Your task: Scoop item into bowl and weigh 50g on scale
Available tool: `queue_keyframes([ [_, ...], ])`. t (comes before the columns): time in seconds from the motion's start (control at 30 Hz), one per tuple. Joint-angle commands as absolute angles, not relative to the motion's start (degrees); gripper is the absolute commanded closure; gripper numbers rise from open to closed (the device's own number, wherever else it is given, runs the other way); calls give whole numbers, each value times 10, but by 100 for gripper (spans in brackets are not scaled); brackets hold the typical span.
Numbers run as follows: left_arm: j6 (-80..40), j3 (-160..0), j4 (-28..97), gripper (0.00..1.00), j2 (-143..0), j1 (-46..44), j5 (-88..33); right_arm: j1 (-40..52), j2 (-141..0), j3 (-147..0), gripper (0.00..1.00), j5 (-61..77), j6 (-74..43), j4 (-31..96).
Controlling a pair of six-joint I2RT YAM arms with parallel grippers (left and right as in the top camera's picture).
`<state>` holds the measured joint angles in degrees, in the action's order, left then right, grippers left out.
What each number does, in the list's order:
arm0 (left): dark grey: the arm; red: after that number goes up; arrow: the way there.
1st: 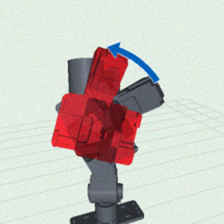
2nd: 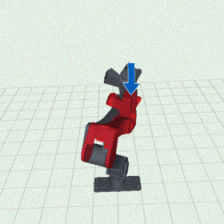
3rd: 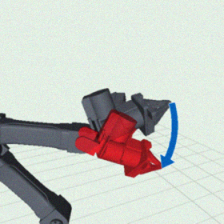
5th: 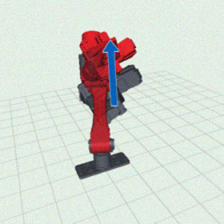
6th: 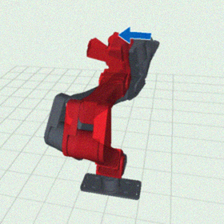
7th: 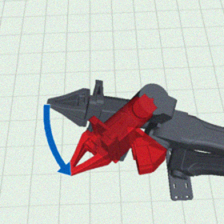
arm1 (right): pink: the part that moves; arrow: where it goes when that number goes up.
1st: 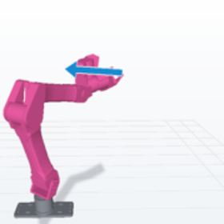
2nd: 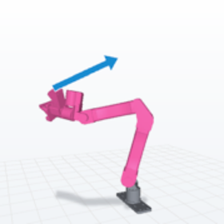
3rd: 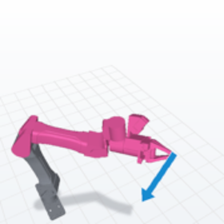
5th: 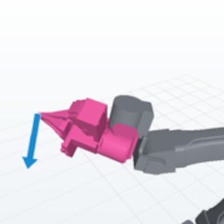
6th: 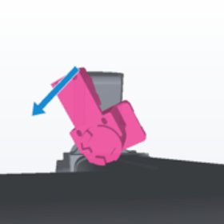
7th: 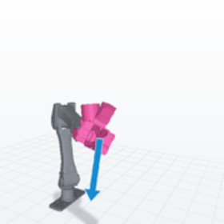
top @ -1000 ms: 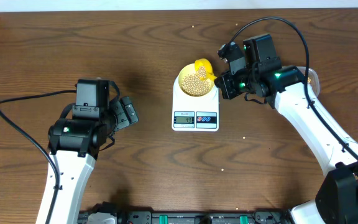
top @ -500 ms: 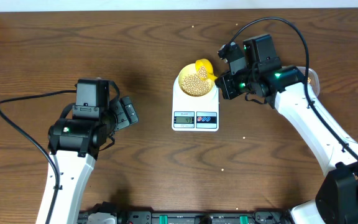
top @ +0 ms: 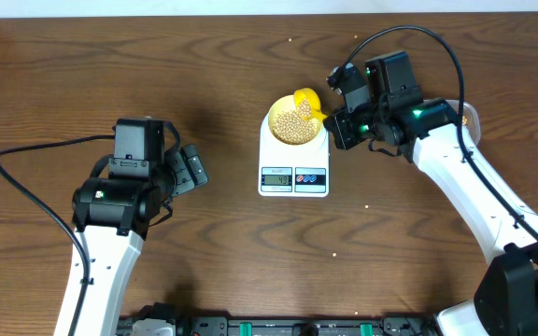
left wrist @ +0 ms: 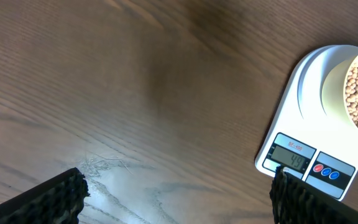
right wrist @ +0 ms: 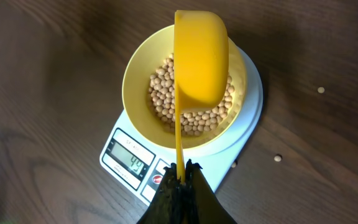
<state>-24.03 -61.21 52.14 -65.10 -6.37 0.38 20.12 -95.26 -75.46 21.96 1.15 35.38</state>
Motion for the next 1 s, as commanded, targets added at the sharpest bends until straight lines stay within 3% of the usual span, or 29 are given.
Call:
queue_keyframes([
  [0.0,-241,-618,523,4,-652,-60,13,211,-958,-753,99,220,24,356],
  [0.97,-241,-618,523,4,-652,-60,14,211,-958,-753,99,215,31,357],
])
